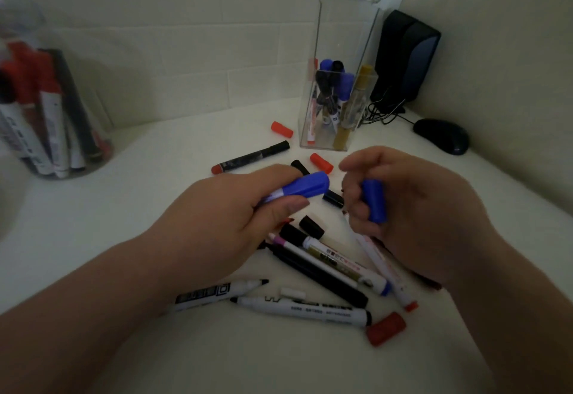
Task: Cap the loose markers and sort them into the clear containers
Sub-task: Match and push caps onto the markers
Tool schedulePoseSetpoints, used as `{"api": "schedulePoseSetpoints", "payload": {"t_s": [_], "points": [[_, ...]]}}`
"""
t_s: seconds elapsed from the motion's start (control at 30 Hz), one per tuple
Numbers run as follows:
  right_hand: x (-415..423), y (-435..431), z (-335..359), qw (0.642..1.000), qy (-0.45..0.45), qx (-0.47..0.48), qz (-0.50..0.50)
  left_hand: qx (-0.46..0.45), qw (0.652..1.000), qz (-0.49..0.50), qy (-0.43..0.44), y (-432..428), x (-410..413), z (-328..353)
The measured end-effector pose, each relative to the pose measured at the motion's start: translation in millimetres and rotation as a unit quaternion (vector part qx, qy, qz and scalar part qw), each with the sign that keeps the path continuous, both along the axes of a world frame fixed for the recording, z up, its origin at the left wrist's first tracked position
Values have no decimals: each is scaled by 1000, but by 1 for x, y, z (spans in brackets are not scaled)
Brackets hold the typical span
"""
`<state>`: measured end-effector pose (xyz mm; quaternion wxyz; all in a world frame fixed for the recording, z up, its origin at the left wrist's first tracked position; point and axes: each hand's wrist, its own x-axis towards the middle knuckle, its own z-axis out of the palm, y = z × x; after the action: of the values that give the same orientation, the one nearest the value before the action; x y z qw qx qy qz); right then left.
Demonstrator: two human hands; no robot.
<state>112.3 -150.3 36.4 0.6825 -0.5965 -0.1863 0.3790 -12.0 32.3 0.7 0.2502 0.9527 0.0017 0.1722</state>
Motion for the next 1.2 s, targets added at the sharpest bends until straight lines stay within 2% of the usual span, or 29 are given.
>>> {"api": "schedulePoseSetpoints", "payload": {"t_s": [0.1,0.2,0.33,0.43,0.53,0.67,0.8,0.87,0.97,1.1,1.2], "points": [[6,-4,-4,995,88,50,4,-95,995,20,3,-3,-1,2],[4,-4,-5,994,98,49,25,-188,981,49,5,-9,-2,7],[1,-4,-6,991,92,65,68,-224,972,66,-9,-9,-1,5],[-4,0,-9,996,42,26,72,-303,951,40,-39,-11,0,5],[-12,6,-10,994,-67,-63,53,-352,935,20,-45,-14,0,10],[-21,7,-10,973,-196,-115,42,-374,927,14,-18,-16,-2,14],[-36,13,-13,933,-332,-131,40,-428,904,-17,12,-24,-2,14],[-40,17,-14,933,-338,-115,32,-443,895,-33,28,-24,-2,13],[-37,16,-14,960,-261,-104,-4,-437,898,-25,49,-22,-3,14],[-39,17,-11,940,-322,-111,29,-429,901,-14,64,-25,-3,13],[-42,22,-12,938,-328,-105,35,-434,897,-31,75,-27,-2,10]]}}
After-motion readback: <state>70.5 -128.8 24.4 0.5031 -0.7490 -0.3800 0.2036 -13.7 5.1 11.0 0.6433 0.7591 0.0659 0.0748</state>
